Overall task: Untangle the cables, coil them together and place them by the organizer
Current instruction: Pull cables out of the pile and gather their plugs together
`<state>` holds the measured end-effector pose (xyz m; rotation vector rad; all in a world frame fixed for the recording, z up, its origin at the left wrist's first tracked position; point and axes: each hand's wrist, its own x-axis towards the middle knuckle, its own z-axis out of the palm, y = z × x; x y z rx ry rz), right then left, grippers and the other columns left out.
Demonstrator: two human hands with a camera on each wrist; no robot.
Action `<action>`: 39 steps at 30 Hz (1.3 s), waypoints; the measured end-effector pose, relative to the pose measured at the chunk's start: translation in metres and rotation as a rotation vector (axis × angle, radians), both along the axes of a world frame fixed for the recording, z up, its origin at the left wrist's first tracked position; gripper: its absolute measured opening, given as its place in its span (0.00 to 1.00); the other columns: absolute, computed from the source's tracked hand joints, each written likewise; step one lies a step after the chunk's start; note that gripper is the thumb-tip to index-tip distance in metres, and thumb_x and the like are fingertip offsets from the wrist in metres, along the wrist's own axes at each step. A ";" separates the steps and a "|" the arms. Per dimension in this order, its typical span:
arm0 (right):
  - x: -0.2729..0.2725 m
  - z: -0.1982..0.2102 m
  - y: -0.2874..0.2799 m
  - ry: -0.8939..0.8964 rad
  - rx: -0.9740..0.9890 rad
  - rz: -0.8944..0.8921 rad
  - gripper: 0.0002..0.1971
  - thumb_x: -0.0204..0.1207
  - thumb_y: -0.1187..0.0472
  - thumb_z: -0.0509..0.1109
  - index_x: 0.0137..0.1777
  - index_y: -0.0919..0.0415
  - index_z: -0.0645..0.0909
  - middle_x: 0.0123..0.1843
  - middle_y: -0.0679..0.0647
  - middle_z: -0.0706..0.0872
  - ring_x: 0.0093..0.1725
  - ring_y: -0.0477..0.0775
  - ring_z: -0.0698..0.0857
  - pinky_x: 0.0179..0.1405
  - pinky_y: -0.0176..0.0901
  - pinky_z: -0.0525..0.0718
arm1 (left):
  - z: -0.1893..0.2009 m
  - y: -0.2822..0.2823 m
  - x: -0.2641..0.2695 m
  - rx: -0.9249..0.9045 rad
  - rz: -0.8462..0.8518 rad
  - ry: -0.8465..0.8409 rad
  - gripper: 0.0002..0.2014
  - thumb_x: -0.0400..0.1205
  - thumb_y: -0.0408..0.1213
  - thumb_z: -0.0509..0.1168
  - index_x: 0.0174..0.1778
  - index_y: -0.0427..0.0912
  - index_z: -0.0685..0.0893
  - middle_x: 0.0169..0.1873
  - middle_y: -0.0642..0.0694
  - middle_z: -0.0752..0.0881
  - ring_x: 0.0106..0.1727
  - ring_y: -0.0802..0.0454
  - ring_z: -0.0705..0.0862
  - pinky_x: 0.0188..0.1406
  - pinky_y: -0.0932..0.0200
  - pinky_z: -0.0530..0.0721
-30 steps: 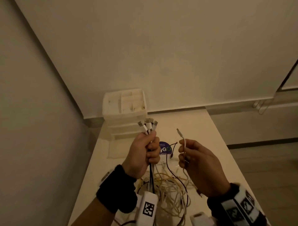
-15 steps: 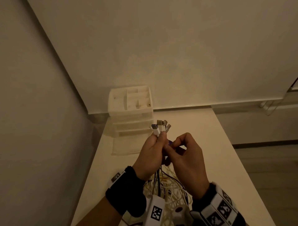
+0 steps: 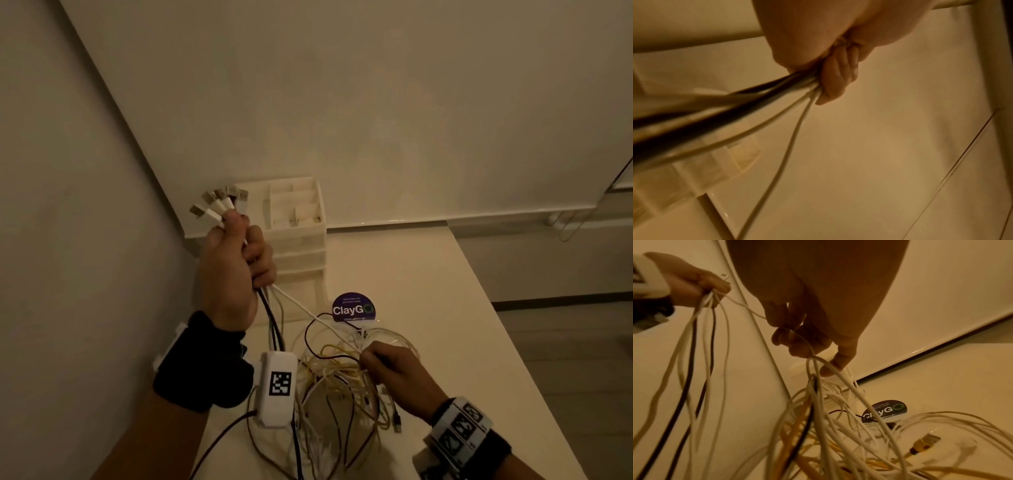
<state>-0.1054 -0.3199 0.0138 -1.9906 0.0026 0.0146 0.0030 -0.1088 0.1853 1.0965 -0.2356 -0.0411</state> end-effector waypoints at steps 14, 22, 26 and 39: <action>0.029 0.135 0.002 -0.326 -0.080 0.039 0.12 0.84 0.60 0.63 0.42 0.58 0.84 0.35 0.43 0.87 0.37 0.39 0.84 0.37 0.26 0.77 | -0.028 -0.036 -0.021 0.778 -0.129 -0.242 0.08 0.71 0.53 0.73 0.45 0.61 0.91 0.42 0.35 0.90 0.43 0.40 0.89 0.51 0.34 0.83; 0.023 0.132 -0.001 -0.227 0.150 0.022 0.14 0.82 0.53 0.61 0.42 0.59 0.83 0.28 0.47 0.79 0.27 0.53 0.76 0.29 0.44 0.77 | -0.017 -0.045 -0.018 0.722 0.126 -0.376 0.03 0.79 0.39 0.71 0.42 0.50 0.90 0.37 0.50 0.91 0.41 0.54 0.88 0.44 0.55 0.84; 0.014 0.091 -0.001 -0.164 0.270 0.022 0.16 0.86 0.58 0.58 0.39 0.57 0.82 0.27 0.46 0.75 0.26 0.51 0.69 0.28 0.47 0.67 | -0.015 -0.035 -0.014 0.701 0.232 -0.363 0.07 0.78 0.36 0.72 0.39 0.54 0.87 0.31 0.62 0.86 0.35 0.72 0.85 0.34 0.74 0.77; 0.004 0.032 -0.005 -0.085 0.178 -0.202 0.15 0.80 0.65 0.69 0.31 0.68 0.77 0.27 0.50 0.76 0.29 0.42 0.72 0.33 0.37 0.72 | -0.018 0.012 0.002 0.504 0.537 -0.192 0.17 0.74 0.54 0.74 0.28 0.45 0.82 0.20 0.44 0.77 0.22 0.51 0.72 0.25 0.49 0.74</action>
